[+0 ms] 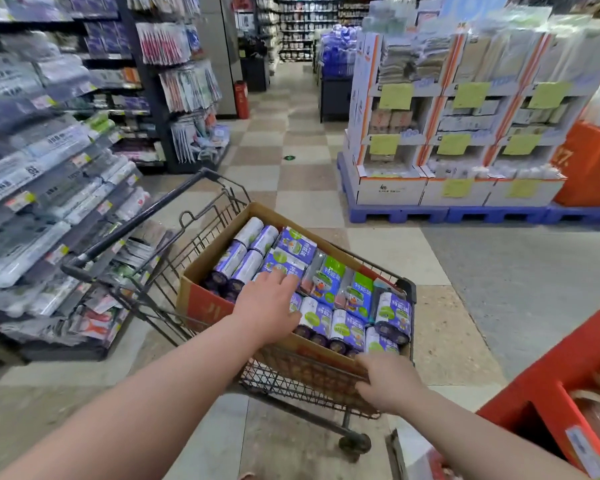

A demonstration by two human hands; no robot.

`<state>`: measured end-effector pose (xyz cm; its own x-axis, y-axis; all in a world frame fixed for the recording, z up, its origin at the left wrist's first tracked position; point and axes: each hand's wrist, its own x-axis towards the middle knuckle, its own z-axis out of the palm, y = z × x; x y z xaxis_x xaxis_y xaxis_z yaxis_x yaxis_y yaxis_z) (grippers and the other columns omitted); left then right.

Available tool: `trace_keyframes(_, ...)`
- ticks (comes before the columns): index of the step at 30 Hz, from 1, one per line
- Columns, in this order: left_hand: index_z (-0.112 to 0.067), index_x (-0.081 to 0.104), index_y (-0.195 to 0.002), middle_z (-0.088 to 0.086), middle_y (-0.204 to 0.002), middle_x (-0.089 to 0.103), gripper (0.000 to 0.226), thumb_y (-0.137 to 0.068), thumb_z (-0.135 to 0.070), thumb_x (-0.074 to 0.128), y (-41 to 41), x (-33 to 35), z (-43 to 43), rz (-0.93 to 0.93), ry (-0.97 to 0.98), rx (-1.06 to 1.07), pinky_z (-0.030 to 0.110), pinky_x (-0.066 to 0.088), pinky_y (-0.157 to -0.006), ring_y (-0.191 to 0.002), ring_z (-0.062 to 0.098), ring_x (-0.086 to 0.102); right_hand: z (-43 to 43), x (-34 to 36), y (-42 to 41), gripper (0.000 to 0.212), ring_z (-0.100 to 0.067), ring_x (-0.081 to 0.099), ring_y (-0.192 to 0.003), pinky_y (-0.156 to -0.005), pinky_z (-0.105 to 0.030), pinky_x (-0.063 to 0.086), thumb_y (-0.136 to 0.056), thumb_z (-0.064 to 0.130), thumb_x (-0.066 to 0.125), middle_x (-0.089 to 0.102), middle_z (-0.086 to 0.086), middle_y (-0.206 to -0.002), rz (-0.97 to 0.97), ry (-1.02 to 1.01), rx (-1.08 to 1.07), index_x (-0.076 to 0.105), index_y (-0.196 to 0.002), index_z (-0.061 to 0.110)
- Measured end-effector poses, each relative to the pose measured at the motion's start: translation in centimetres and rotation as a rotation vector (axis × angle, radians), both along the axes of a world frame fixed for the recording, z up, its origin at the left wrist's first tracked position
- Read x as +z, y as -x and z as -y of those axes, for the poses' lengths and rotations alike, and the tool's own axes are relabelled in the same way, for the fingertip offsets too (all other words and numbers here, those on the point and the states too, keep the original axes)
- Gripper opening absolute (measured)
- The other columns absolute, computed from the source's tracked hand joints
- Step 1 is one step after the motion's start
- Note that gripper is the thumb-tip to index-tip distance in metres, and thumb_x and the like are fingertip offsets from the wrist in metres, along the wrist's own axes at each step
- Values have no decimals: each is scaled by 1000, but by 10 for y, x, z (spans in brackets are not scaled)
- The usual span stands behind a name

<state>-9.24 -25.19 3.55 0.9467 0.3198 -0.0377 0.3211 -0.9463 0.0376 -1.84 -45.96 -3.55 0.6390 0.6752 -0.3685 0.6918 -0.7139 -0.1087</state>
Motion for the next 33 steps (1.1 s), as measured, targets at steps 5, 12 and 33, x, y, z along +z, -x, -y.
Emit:
trace_keyframes(5,-20,26,-147,5,-150,31,66,-92,-47,50,-23,-22,-51,-117,6,-63,41,37,-107,-137,25,32,-60,24,-44,41,-26,52,-121,-93,-36,45,-91,34,50,54,-1,-133,45,-99,-91,50,-131,25)
trace_keyframes(12,-22,24,-149,4,-151,31,68,-92,-49,49,-57,-59,-124,-252,24,-155,43,36,-108,-136,26,33,-140,30,-97,41,-27,54,-120,-89,-34,45,-94,33,47,54,-3,-134,64,-160,-231,50,-134,24)
trace_keyframes(33,-17,31,-138,7,-135,38,61,-91,-51,50,-110,-113,-154,-497,199,165,37,46,-88,-117,29,55,-179,-107,-141,60,-30,52,-120,-95,-37,46,-92,49,52,48,-12,-138,-443,104,-354,41,-137,11)
